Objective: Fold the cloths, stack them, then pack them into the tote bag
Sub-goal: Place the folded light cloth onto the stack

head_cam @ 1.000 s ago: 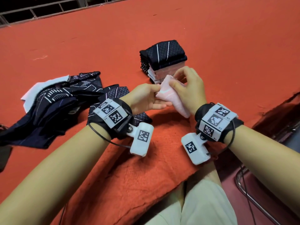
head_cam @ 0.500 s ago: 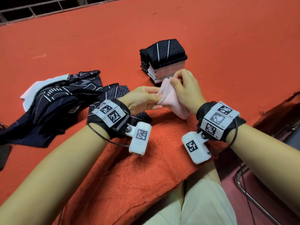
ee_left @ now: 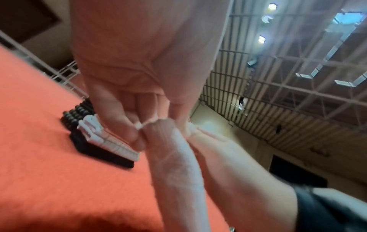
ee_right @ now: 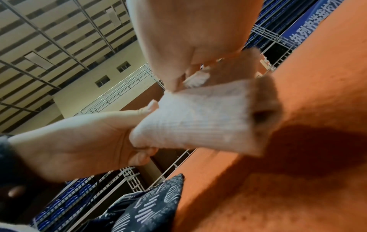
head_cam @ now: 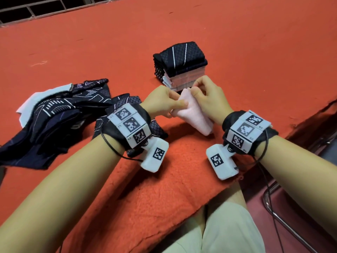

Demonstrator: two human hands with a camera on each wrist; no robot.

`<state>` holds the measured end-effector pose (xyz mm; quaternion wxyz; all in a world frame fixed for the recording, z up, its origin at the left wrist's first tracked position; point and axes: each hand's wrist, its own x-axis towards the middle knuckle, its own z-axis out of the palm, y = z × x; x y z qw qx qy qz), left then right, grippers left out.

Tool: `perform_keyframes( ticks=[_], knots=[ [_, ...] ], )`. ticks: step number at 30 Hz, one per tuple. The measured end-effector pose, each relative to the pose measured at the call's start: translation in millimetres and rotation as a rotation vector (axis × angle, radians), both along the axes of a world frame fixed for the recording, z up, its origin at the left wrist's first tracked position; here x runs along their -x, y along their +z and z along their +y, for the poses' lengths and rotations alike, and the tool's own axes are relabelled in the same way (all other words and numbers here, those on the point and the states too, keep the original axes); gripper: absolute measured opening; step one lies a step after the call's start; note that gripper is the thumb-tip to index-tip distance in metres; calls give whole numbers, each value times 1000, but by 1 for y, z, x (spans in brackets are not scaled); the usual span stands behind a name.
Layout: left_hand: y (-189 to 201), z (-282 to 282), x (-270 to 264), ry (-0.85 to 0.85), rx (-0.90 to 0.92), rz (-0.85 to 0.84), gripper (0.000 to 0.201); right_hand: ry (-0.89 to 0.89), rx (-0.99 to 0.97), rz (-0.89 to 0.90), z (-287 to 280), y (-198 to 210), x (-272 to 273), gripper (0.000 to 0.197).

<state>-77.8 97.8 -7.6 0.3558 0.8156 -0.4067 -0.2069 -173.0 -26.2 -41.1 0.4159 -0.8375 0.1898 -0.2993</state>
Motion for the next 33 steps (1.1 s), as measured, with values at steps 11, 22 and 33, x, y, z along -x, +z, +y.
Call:
perform_keyframes(
  ticks=[11, 22, 33],
  knots=[
    [-31, -42, 2, 286, -25, 514, 14, -207, -371, 243, -57, -22, -14, 19],
    [-23, -69, -1, 100, -526, 275, 35, -132, 87, 652, -81, -23, -31, 36],
    [-30, -73, -15, 23, -609, 9, 37, 132, 242, 937, -71, -20, -26, 66]
  ],
)
